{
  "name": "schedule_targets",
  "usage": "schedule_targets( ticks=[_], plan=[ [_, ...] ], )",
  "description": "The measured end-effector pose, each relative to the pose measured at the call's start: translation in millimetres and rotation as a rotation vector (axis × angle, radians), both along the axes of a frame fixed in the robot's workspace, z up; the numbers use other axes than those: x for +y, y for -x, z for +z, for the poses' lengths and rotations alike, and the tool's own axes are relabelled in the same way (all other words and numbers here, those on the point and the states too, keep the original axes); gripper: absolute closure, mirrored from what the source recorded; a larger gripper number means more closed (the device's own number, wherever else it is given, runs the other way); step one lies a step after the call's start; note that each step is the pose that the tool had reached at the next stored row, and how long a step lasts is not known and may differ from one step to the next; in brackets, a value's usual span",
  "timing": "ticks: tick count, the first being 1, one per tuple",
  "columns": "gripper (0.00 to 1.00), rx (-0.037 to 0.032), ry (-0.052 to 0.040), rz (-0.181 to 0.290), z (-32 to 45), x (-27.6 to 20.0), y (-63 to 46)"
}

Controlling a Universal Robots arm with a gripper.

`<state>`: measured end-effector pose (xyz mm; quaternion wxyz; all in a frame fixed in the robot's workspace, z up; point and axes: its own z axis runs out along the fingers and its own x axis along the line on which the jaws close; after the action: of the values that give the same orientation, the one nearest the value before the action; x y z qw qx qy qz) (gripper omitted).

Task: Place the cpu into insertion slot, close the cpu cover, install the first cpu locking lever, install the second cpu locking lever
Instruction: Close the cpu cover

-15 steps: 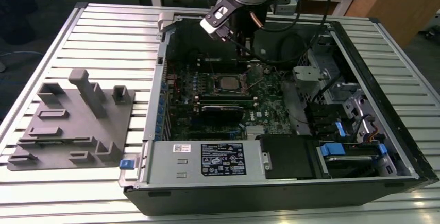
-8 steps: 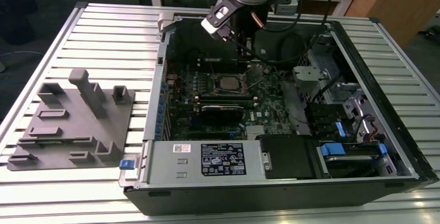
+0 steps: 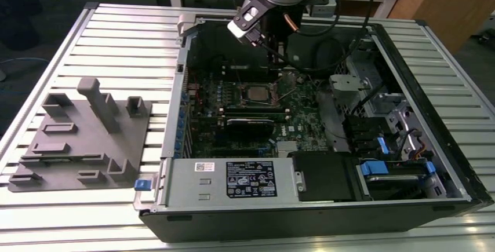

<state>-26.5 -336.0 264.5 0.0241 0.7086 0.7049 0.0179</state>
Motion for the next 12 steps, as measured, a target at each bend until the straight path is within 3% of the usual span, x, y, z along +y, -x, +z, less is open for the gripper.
schedule_targets(
  ticks=[12],
  plan=[
    [0.89, 0.0, 0.0001, 0.0, 0.0, 0.2, -5.7]
  ],
)
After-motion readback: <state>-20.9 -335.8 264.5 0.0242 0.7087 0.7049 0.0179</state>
